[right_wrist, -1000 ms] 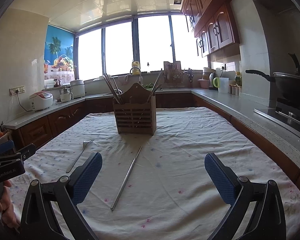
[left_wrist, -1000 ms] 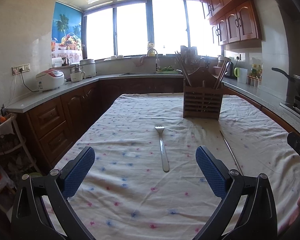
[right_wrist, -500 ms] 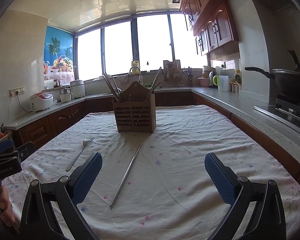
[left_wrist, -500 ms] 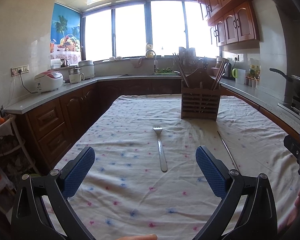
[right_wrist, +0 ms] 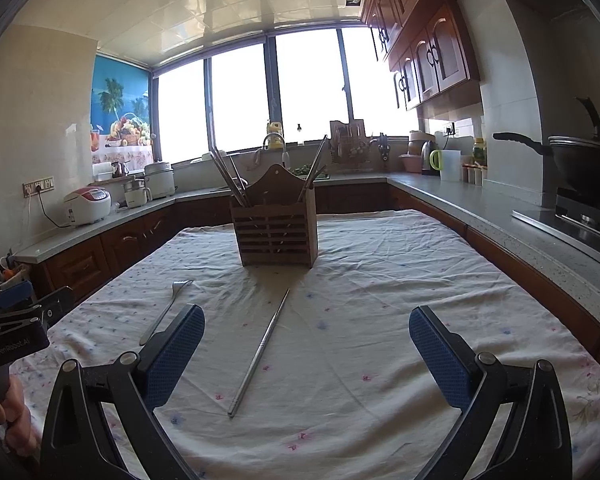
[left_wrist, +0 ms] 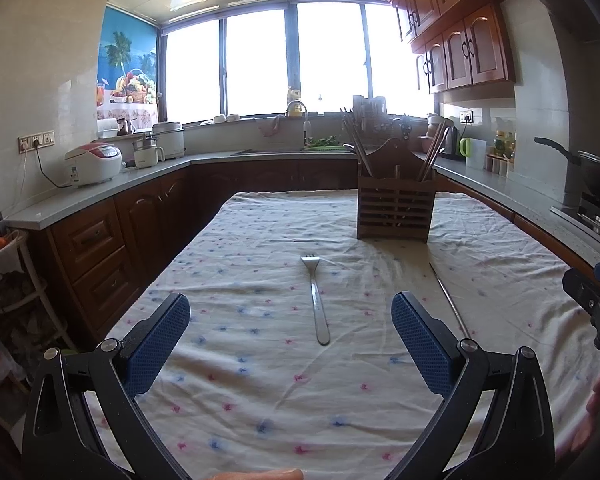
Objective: Organize utensils
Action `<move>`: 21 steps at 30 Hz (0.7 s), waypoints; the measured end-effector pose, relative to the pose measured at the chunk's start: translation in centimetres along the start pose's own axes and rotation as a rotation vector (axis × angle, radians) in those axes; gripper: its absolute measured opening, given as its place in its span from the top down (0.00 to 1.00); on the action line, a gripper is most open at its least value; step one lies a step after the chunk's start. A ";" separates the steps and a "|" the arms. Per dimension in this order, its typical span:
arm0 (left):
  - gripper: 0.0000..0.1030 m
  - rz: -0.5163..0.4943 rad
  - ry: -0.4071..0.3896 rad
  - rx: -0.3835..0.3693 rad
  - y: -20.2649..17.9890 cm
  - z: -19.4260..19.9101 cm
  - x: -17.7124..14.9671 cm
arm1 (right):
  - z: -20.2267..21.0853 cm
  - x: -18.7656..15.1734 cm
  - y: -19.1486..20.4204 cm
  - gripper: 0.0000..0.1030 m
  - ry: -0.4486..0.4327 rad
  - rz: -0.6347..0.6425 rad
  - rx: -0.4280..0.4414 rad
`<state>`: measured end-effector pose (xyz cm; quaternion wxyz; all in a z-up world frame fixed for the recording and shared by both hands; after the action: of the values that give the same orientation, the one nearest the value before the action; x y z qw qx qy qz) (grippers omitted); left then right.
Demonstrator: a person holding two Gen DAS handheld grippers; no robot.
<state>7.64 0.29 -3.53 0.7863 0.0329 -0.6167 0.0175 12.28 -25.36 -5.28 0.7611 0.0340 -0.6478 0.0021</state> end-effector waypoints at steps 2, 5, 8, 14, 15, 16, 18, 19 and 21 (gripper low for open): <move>0.00 -0.001 0.002 -0.001 0.0 0.0 0.0 | 0.0 0.0 0.0 0.00 0.000 0.001 0.001; 0.00 0.001 0.005 -0.008 -0.1 -0.1 0.0 | 0.0 0.0 0.1 0.00 0.001 0.004 0.001; 0.00 -0.002 0.003 -0.003 -0.1 0.0 0.0 | 0.1 0.0 0.0 0.00 -0.001 -0.001 0.002; 0.00 0.002 0.010 -0.005 0.0 -0.1 -0.1 | 0.1 0.1 0.0 0.00 -0.002 -0.003 0.009; 0.00 0.004 0.010 -0.005 0.1 -0.1 -0.1 | 0.1 0.1 0.1 0.00 -0.003 -0.002 0.010; 0.00 0.005 0.010 -0.006 0.1 -0.1 -0.1 | 0.1 0.2 0.1 0.00 -0.004 -0.001 0.012; 0.00 0.006 0.009 -0.008 0.1 -0.1 -0.1 | 0.2 0.2 0.2 0.00 -0.005 0.002 0.015; 0.00 0.005 0.008 -0.009 0.1 -0.1 0.0 | 0.1 0.3 0.2 0.00 -0.004 0.002 0.015; 0.00 0.006 0.008 -0.013 0.0 0.0 -0.1 | 0.2 0.3 0.3 0.00 -0.005 -0.001 0.018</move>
<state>7.60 0.33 -3.58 0.7890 0.0257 -0.6136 0.0159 12.16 -25.12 -4.96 0.7590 0.0411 -0.6497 0.0073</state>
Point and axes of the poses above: each gripper's, at about its wrist camera, not at the fingertips, and z roughly against the way its jaws point, y to its left, x to its top, the point moved 5 cm from there along -z, roughly the way its jaws point, and after that the axes turned 7 degrees about -y, right-handed, at the moved point
